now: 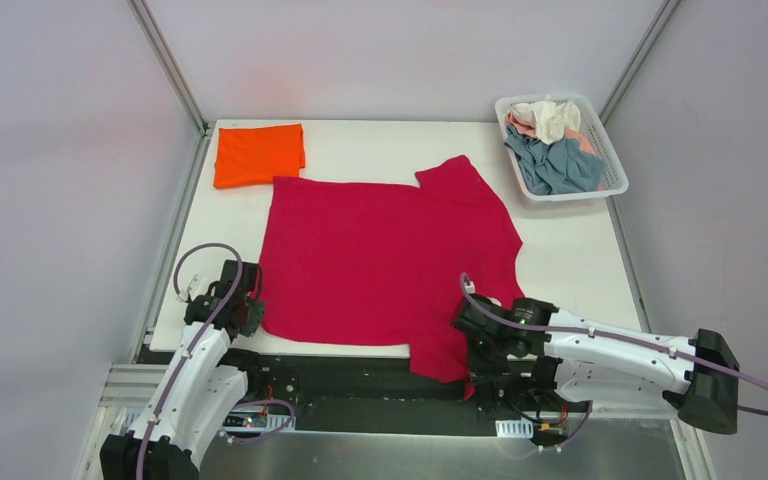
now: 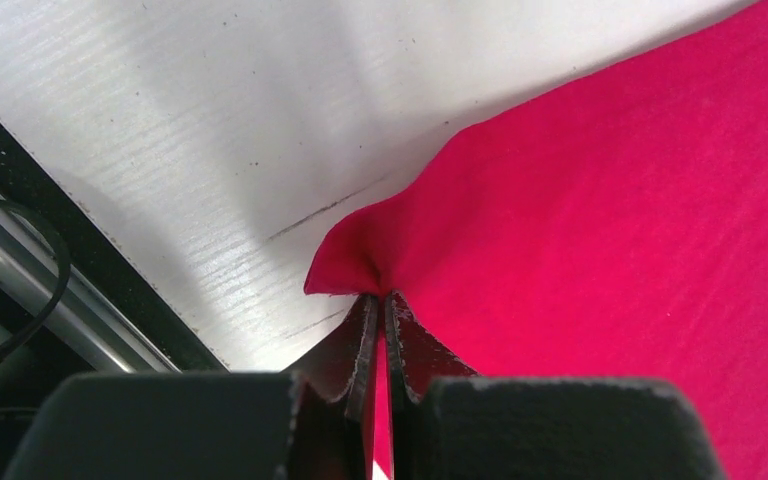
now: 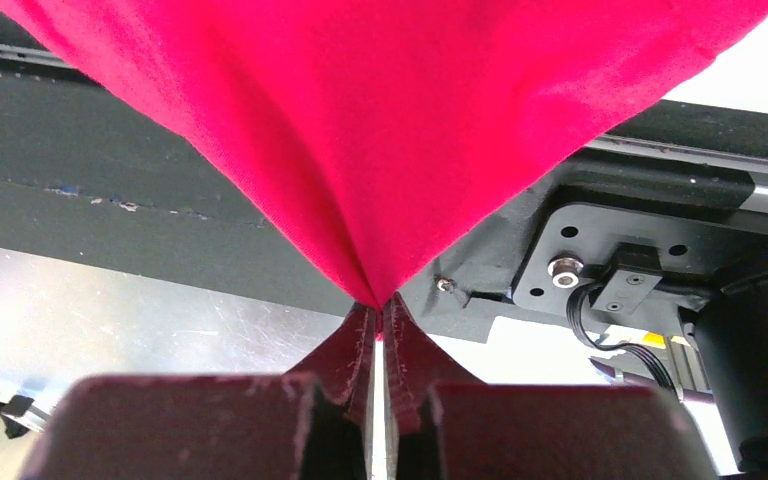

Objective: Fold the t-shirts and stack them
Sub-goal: Fold the flattened tshirt in 1/3 of the way

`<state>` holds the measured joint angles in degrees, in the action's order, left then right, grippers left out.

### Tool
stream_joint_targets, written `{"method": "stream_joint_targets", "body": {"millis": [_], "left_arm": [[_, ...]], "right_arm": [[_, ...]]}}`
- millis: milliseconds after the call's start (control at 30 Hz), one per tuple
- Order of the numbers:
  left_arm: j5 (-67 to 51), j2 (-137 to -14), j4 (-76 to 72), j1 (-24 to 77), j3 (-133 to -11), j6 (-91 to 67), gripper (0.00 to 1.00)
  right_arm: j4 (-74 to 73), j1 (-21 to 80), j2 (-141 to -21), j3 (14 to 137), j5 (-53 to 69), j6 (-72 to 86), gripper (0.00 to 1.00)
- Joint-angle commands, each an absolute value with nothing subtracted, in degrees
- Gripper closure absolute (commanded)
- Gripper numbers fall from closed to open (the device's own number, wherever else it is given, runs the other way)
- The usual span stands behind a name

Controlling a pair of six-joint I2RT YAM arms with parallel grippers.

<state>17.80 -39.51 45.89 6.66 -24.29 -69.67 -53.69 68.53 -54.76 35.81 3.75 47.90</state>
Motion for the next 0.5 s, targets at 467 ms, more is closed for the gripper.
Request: {"method": "stream_joint_targets", "body": {"millis": [467], "left_arm": [[16.03, -48.28, 40.14, 6.50, -35.25, -65.37, 1.00]], "right_arm": [[-50.70, 46.45, -54.18, 45.28, 6.88, 35.98, 1.00]]}}
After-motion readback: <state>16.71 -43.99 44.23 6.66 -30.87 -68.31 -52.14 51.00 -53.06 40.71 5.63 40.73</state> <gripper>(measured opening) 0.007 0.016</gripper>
